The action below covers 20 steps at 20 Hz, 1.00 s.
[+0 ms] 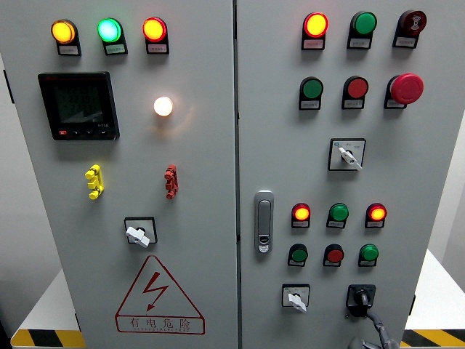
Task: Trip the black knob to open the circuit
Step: 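Raise the right hand up to the black rotary knob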
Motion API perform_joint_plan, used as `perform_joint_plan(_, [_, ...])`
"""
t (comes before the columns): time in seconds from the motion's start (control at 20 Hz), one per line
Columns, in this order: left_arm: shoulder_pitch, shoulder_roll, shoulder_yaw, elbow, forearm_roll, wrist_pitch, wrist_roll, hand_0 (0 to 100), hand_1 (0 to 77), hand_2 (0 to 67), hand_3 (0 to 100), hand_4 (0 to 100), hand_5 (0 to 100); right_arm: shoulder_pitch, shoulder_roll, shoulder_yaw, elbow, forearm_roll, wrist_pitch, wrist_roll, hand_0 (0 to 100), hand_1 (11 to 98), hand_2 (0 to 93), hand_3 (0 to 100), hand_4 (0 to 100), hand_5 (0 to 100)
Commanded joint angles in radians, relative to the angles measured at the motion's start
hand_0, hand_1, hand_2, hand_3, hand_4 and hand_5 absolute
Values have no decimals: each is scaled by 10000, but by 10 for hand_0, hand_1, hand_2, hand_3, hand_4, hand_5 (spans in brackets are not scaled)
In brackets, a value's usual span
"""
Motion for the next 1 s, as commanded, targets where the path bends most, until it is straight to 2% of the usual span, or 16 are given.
perform_joint_plan(0.0, [6, -15, -13, 13, 0, 0, 0, 0, 40, 127, 212, 67, 18, 5, 139, -50, 40, 0, 7, -65, 928, 657, 68, 955, 954, 1000])
perform_joint_plan(0.1, [6, 0, 3, 13, 0, 0, 0, 0, 40, 127, 212, 67, 18, 5, 170, -81, 55, 0, 7, -66, 930, 654, 67, 960, 955, 1000])
perform_joint_plan(0.35, [6, -15, 3, 13, 0, 0, 0, 0, 40, 128, 212, 67, 18, 20, 170, -143, 71, 0, -8, -66, 938, 639, 67, 965, 959, 1000])
perform_joint_plan(0.45, [-9, -15, 3, 13, 0, 0, 0, 0, 40, 127, 212, 67, 18, 5, 200, -158, 147, 0, 7, -81, 941, 634, 67, 967, 960, 1000])
perform_joint_plan(0.55, [6, 0, 3, 13, 0, 0, 0, 0, 40, 127, 212, 67, 18, 36, 307, -219, 178, 0, 7, -81, 941, 633, 66, 967, 960, 1000])
perform_joint_plan(0.6, [6, -15, 3, -2, 0, 0, 0, 0, 40, 127, 212, 67, 18, 81, 323, -265, 193, 0, 7, -96, 941, 633, 66, 967, 961, 1000])
perform_joint_plan(0.95, [6, -15, 2, 13, 0, 0, 0, 0, 40, 127, 212, 67, 18, 97, 338, -296, 239, 0, 7, -219, 941, 632, 66, 966, 962, 1000])
